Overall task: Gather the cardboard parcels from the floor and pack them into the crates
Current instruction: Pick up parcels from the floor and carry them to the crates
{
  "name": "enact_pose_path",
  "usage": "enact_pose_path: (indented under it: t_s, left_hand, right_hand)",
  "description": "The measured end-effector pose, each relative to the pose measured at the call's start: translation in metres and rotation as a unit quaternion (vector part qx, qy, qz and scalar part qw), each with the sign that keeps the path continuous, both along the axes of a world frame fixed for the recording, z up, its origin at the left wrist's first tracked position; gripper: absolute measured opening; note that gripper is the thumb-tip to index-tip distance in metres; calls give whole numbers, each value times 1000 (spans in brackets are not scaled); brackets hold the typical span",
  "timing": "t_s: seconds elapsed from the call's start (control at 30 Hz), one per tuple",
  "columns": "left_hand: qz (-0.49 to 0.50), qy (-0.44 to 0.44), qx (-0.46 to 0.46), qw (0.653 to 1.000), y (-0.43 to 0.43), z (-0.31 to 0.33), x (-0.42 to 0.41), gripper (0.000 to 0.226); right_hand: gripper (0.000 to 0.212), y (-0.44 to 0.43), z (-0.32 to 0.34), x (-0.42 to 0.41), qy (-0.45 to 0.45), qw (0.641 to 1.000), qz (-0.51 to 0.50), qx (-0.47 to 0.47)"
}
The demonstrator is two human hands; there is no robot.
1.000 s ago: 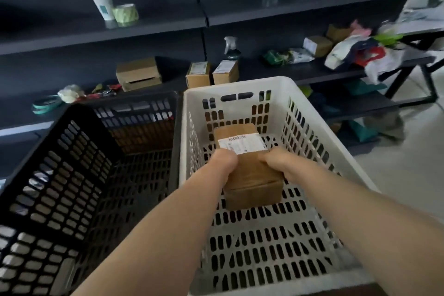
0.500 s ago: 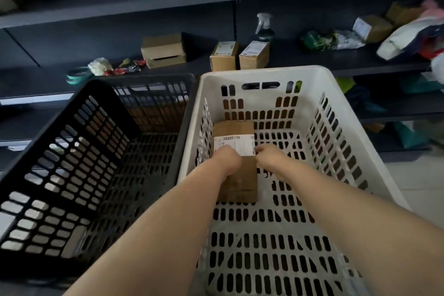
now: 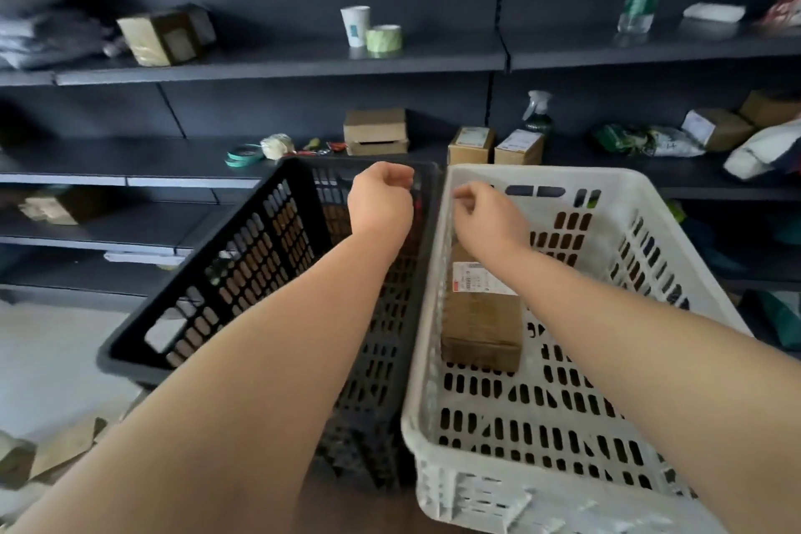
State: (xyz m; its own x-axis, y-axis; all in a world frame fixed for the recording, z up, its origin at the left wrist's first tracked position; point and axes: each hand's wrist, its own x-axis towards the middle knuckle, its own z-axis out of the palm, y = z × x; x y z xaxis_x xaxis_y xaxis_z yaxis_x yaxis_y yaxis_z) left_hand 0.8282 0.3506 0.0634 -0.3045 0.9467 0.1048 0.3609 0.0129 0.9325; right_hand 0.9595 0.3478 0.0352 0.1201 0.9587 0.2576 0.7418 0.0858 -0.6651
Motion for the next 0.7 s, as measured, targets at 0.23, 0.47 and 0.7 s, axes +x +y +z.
enact_pose_path:
  t_s: [0.23, 0.47, 0.7]
  left_hand:
    - [98, 8, 45, 994, -83, 21, -147, 46]
    - [221, 34, -9, 975, -201, 11, -327, 44]
    - [322, 13, -64, 944, -299, -26, -463, 37]
  right_hand:
    - [24, -58, 30, -145, -34, 996, 83, 25]
    - [27, -134, 26, -308, -73, 975, 205, -36]
    - [28, -202, -8, -440, -111, 944, 304, -59]
